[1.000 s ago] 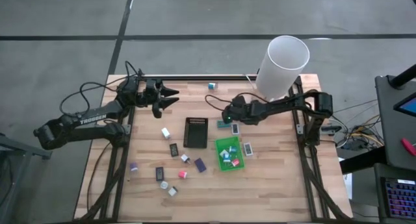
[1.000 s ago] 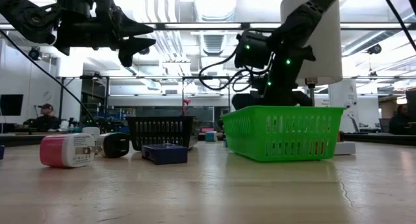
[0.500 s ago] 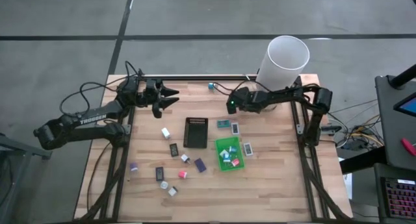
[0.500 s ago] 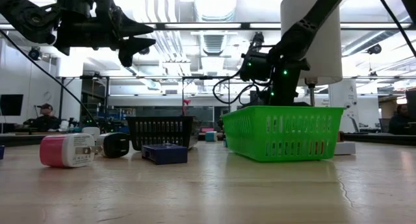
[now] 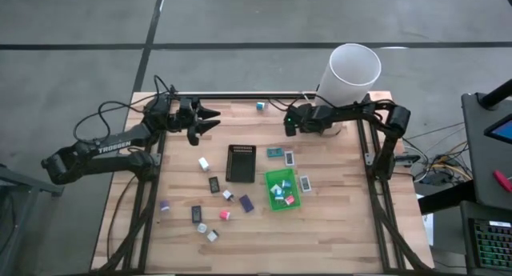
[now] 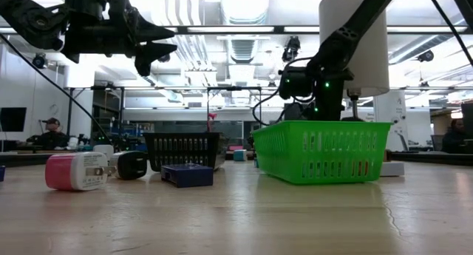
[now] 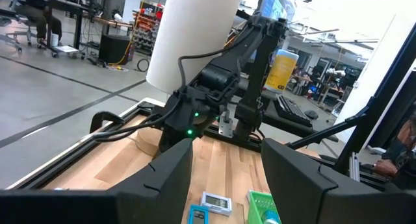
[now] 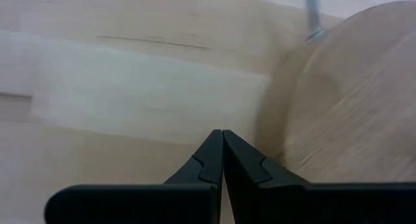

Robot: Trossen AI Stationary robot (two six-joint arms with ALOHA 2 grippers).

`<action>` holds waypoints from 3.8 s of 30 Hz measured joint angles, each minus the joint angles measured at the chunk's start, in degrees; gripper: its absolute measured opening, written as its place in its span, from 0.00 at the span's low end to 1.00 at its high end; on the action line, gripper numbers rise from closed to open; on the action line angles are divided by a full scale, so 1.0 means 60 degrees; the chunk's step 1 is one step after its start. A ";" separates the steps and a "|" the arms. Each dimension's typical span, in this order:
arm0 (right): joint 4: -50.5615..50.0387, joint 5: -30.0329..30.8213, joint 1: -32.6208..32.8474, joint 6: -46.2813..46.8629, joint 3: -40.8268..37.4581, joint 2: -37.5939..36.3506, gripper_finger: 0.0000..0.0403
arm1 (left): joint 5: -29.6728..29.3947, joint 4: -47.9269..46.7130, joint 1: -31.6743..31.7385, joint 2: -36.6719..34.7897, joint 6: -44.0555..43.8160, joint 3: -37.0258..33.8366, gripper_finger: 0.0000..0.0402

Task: Pick & Place Office items
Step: Adjust the white lamp, then put the blue charger adapter into the green bin

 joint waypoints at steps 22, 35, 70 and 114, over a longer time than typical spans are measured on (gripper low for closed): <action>-0.1097 0.0351 -0.0888 -0.0019 -0.0036 0.0001 0.02 | 0.0001 0.0000 -0.0004 0.0000 0.0000 -0.0002 0.47; -0.1412 0.0137 -0.1947 -0.0264 -0.0040 -0.0003 0.02 | -0.0002 -0.0004 -0.0011 0.0004 0.0000 -0.0002 0.47; -0.1587 -0.0357 -0.1922 -0.0557 0.0219 -0.0227 0.02 | 0.0000 0.0000 -0.0007 0.0004 0.0000 -0.0002 0.47; 0.8745 -0.5526 -0.1822 -0.7015 0.0675 0.0053 0.02 | 0.0001 -0.0004 -0.0011 0.0004 0.0000 0.0002 0.47</action>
